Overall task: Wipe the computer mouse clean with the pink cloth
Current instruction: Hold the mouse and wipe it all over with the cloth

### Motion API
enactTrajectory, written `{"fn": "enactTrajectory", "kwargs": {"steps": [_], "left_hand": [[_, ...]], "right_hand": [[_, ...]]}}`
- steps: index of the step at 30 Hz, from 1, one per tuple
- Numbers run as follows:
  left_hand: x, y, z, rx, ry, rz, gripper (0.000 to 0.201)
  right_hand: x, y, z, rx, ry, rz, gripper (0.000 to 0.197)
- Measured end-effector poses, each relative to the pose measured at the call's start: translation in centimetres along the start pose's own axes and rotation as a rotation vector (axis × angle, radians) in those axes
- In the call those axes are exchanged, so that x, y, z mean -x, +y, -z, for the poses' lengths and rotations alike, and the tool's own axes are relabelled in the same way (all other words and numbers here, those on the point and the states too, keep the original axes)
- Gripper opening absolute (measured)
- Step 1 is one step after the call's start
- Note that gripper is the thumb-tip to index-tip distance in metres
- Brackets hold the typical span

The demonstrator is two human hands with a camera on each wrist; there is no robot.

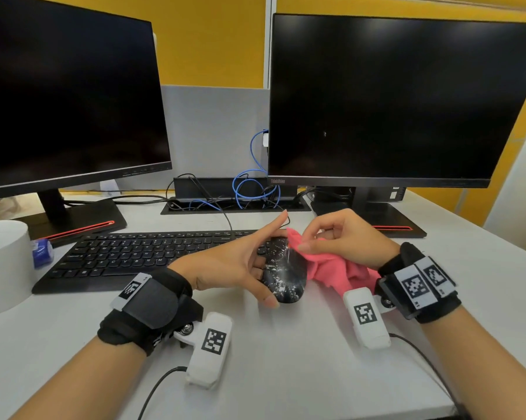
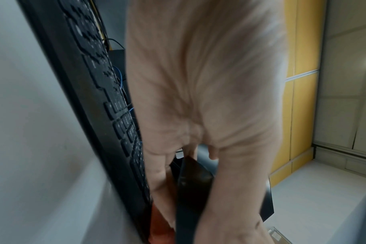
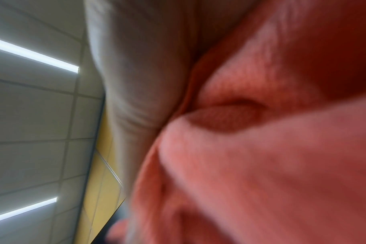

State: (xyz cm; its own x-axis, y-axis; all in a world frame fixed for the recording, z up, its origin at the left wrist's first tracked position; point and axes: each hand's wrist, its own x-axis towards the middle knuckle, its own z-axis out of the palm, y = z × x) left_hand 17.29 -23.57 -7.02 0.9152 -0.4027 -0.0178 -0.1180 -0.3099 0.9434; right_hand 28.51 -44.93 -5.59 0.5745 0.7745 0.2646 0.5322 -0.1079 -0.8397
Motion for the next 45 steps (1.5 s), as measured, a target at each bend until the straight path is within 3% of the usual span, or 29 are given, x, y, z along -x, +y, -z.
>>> {"fn": "enactTrajectory", "kwargs": {"steps": [3, 5, 11, 16, 20, 24, 27, 31, 34, 37, 39, 45], "left_hand": [[0.1, 0.0, 0.0, -0.018, 0.000, -0.006, 0.131], [0.1, 0.1, 0.1, -0.014, 0.007, -0.016, 0.129], [0.0, 0.1, 0.2, 0.042, 0.043, -0.068, 0.130], [-0.3, 0.0, 0.2, 0.046, 0.087, -0.109, 0.134], [-0.5, -0.1, 0.2, 0.038, 0.101, -0.107, 0.135], [-0.6, 0.0, 0.1, 0.086, 0.144, -0.088, 0.134], [-0.9, -0.2, 0.2, 0.080, 0.192, -0.066, 0.135], [-1.3, -0.5, 0.3, 0.047, 0.294, -0.001, 0.131], [-1.3, -0.7, 0.2, 0.020, 0.328, 0.048, 0.118], [-1.1, -0.7, 0.1, -0.071, 0.261, 0.054, 0.072], [-1.1, -0.6, 0.1, -0.115, 0.233, 0.080, 0.053], [-1.4, -1.1, -0.5, -0.295, 0.103, 0.151, 0.048]], "right_hand": [[0.5, -0.3, 0.3, 0.073, -0.303, -0.066, 0.004], [0.9, -0.4, 1.3, 0.169, -0.400, -0.135, 0.002], [0.4, 0.7, 2.9, 0.178, -0.176, -0.162, 0.006], [-0.3, 1.0, 0.8, -0.204, -0.024, -0.355, 0.041], [-0.7, 0.6, -0.5, -0.360, -0.057, -0.420, 0.058], [-0.6, 0.5, -1.1, -0.416, -0.109, -0.431, 0.090], [-0.6, 0.6, -1.1, -0.409, -0.082, -0.431, 0.081], [-0.6, 0.1, -1.2, -0.383, -0.024, -0.426, 0.038], [-0.7, -0.2, -1.1, -0.414, 0.016, -0.428, 0.023], [-0.7, -0.3, -0.8, -0.443, 0.077, -0.429, 0.019], [-0.7, -0.4, -0.4, -0.447, 0.117, -0.428, 0.022], [-0.7, -0.6, 0.2, -0.496, 0.145, -0.428, 0.036]]}}
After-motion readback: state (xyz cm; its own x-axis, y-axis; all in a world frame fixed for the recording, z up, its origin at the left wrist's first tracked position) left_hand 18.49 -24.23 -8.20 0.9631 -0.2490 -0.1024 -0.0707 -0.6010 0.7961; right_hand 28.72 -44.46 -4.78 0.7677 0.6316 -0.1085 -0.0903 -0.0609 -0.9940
